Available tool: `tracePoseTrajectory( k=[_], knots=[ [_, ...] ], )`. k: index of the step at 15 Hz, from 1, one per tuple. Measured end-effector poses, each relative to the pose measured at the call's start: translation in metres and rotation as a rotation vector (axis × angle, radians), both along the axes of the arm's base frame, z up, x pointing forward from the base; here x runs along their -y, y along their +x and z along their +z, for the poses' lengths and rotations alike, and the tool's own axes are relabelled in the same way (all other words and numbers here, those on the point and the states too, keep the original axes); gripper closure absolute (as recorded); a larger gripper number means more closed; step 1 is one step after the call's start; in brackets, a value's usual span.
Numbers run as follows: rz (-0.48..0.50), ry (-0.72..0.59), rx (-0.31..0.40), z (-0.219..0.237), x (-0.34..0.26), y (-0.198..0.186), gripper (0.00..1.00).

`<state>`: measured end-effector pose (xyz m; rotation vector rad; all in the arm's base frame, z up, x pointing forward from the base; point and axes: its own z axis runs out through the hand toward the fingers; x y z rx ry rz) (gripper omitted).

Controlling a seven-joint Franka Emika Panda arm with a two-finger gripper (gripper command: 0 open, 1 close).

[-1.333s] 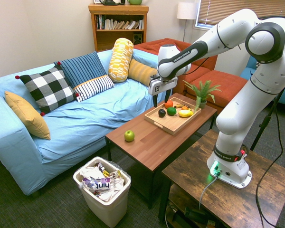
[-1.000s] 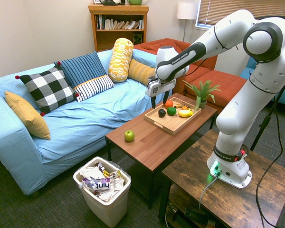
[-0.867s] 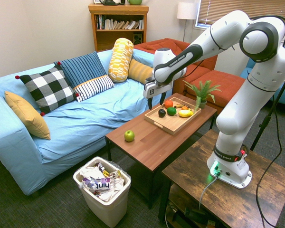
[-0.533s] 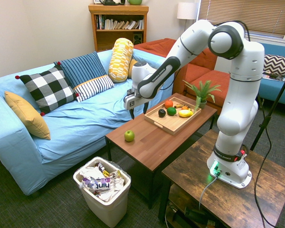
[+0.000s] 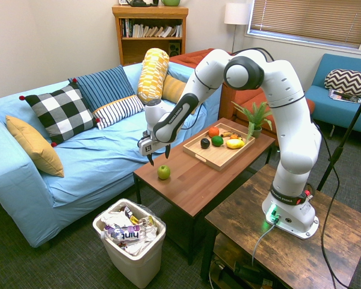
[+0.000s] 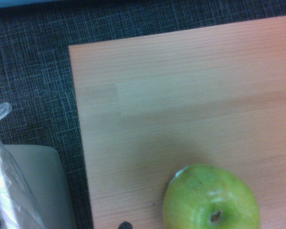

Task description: Put the apple in the tray

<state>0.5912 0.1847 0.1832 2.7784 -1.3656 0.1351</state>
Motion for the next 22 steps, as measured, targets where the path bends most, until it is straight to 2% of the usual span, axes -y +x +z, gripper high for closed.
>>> tracePoseTrajectory(
  k=[3, 10, 11, 22],
  knots=[
    [-0.026, -0.02, -0.024, -0.028, 0.002, 0.004, 0.0],
    [-0.067, -0.036, -0.082, -0.06, 0.011, 0.002, 0.0],
    [-0.071, -0.038, -0.089, -0.063, 0.012, 0.002, 1.0],
    [-0.091, -0.016, -0.134, -0.065, 0.025, 0.012, 1.0]
  ],
)
